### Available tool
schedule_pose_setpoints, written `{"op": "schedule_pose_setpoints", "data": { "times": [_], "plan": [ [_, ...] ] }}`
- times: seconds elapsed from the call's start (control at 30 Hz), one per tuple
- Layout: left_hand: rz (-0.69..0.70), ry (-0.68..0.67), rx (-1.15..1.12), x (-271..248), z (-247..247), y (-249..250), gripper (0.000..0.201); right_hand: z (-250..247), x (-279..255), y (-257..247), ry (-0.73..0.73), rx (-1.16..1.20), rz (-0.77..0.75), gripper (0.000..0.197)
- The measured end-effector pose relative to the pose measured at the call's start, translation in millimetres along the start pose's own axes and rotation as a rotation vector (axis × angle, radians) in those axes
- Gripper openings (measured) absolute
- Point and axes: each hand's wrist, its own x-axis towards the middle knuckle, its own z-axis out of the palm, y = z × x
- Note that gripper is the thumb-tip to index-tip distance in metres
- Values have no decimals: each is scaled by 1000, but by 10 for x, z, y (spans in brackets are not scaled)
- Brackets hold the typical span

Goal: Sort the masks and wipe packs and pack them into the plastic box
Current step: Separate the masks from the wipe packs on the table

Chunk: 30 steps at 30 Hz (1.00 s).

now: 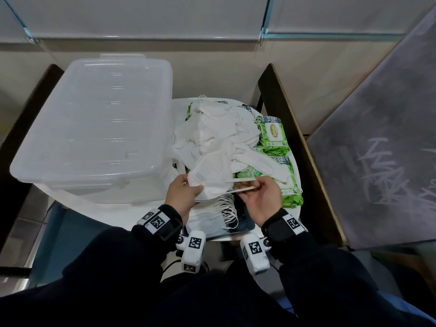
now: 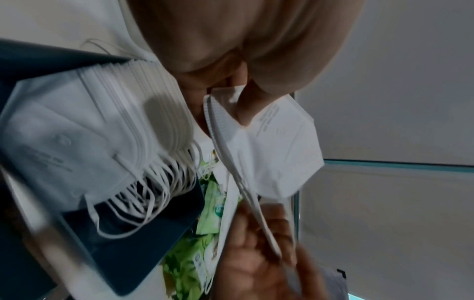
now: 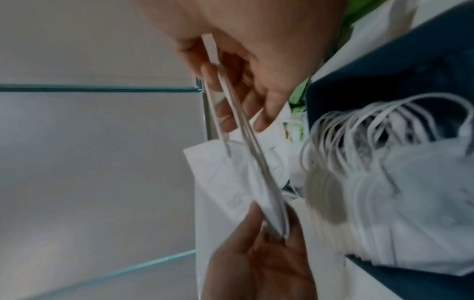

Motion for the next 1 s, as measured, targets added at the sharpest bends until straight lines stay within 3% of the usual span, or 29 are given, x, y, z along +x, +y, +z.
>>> {"op": "schedule_pose_setpoints", "data": {
  "times": [0.07,0.17,0.23,0.3,0.4,0.5,0.6,0.7,0.83,0.93,1.0],
  "plan": [
    [-16,-22,-12,-28,63,-29,27,140,-52,-38,-13,-69,-30,42],
    [-63,-80,-187,-16,146,24,30,196,25,-42,-90,-453,-190,27],
    [-72,-107,-235,0,135,90,32,130,111,-59,-173,-591,-197,31],
    [-82,-145,-196,-20,99,117,34,91,109,-55,-282,-687,-188,19],
    [26,-211,143,-22,17,138,45,15,136,-81,-309,-851,-274,19],
    [373,-327,628,27,-131,303,51,-54,191,-122,-394,-1174,-318,18],
    [649,-461,1147,50,-191,510,36,-94,236,-74,-460,-1362,-292,11],
    [695,-593,1592,94,-193,451,25,-128,301,9,-432,-1423,-238,18],
    [706,-619,1814,182,-329,167,16,-264,318,-19,-350,-1311,-116,14],
    [718,-612,1810,245,-441,54,16,-349,314,-66,-315,-1218,-89,12],
    [747,-635,1787,245,-417,5,18,-357,341,-6,-309,-1313,-125,10]
  ]
}}
